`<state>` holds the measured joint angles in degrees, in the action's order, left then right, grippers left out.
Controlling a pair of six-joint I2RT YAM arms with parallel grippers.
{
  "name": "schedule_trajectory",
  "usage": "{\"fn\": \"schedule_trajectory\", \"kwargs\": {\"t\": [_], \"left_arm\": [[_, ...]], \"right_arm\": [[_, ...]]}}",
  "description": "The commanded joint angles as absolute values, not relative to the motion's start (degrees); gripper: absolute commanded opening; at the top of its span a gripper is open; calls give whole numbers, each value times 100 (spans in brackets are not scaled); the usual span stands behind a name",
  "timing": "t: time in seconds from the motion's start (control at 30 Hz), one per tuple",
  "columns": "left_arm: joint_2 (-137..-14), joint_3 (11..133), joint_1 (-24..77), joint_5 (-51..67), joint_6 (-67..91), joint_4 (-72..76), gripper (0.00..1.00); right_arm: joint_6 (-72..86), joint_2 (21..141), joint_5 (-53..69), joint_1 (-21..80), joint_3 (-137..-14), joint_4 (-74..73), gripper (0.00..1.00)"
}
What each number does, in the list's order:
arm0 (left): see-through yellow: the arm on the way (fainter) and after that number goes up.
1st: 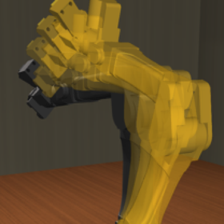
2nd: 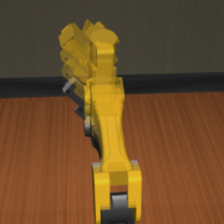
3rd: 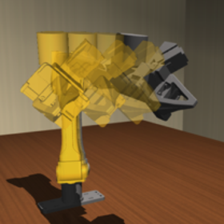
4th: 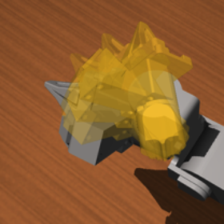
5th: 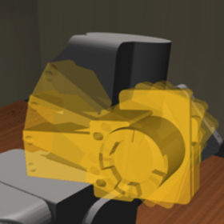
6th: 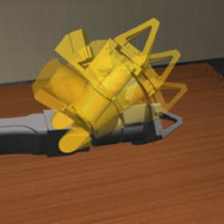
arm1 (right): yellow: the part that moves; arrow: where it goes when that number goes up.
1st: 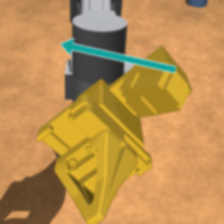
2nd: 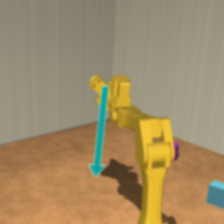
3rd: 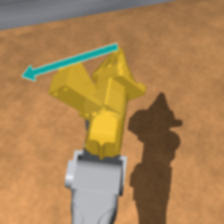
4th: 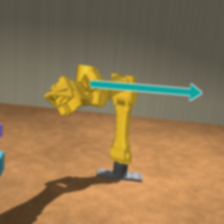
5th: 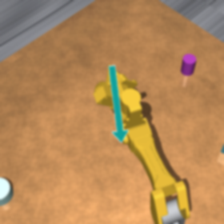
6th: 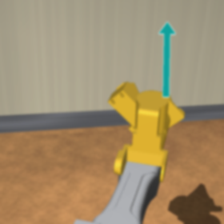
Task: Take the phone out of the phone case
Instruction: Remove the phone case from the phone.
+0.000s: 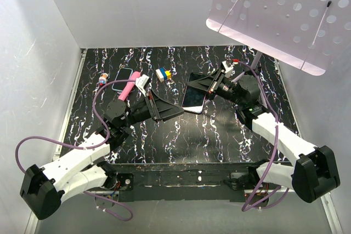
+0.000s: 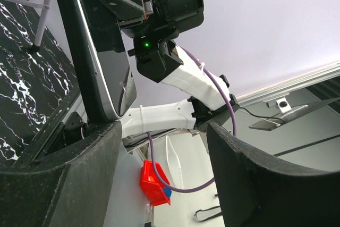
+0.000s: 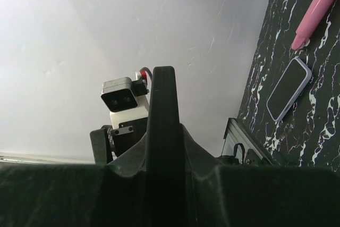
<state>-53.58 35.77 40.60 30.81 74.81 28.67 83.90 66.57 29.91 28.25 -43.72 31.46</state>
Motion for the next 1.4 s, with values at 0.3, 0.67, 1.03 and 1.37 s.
{"fn": "schedule_trajectory", "kwargs": {"t": [0.3, 0.67, 1.03, 1.37], "left_arm": [[-5343, 3665, 4034, 2760, 7392, 2567, 64], [-5485, 3771, 4043, 2830, 7471, 2822, 64], [-5238, 3604, 4034, 2742, 7585, 2935, 68], [-5405, 3726, 4034, 2619, 7559, 2682, 68]], "right_arm": [[8666, 6434, 3041, 2830, -4509, 3876, 1], [8561, 6451, 3050, 2847, -4447, 3789, 1], [8534, 6583, 3041, 2839, -4430, 3885, 1], [8604, 6486, 3076, 2883, -4438, 3964, 1]]}}
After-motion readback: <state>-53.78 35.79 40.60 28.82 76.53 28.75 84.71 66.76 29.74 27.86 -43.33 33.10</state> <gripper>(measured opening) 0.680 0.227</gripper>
